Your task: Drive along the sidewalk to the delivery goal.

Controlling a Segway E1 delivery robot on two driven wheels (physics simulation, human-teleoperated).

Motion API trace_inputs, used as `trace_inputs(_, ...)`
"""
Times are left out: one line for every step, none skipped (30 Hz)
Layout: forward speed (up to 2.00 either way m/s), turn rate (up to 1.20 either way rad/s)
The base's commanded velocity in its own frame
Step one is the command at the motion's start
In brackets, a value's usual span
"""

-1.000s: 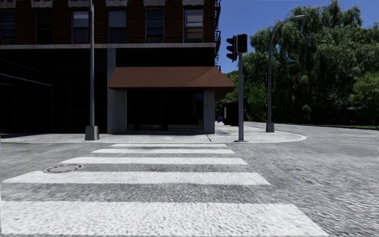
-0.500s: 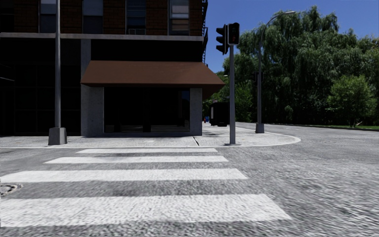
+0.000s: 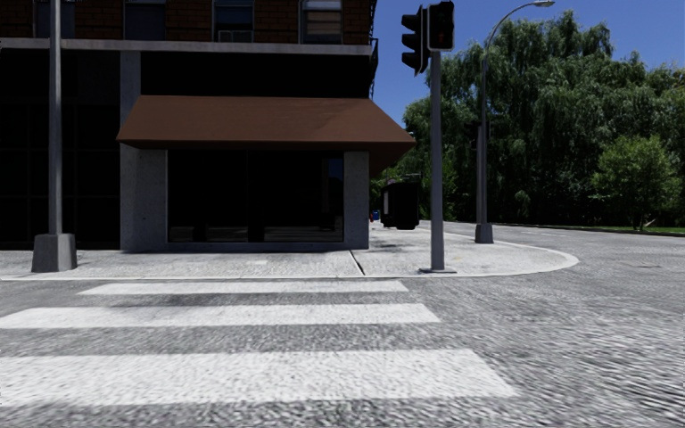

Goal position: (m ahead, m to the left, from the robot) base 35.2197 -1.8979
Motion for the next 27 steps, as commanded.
trace_inputs(2.0, 0.0)
trace_inputs(2.0, 0.0)
trace_inputs(2.0, 0.0)
trace_inputs(2.0, 0.0)
trace_inputs(2.0, 0.0)
trace_inputs(2.0, 0.0)
trace_inputs(2.0, 0.0)
trace_inputs(2.0, 0.0)
trace_inputs(2.0, 0.0)
trace_inputs(2.0, 0.0)
trace_inputs(2.0, 0.0)
trace_inputs(2.0, 0.0)
trace_inputs(2.0, 0.0)
trace_inputs(2.0, 0.0)
trace_inputs(2.0, 0.0)
trace_inputs(2.0, 0.0)
trace_inputs(2.0, 0.0)
trace_inputs(2.0, 0.0)
trace_inputs(2.0, 0.0)
trace_inputs(2.0, 0.0)
trace_inputs(2.0, 0.0)
trace_inputs(2.0, 0.0)
trace_inputs(2.0, 0.0)
trace_inputs(2.0, 0.0)
trace_inputs(2.0, 0.0)
trace_inputs(2.0, 0.0)
trace_inputs(2.0, 0.0)
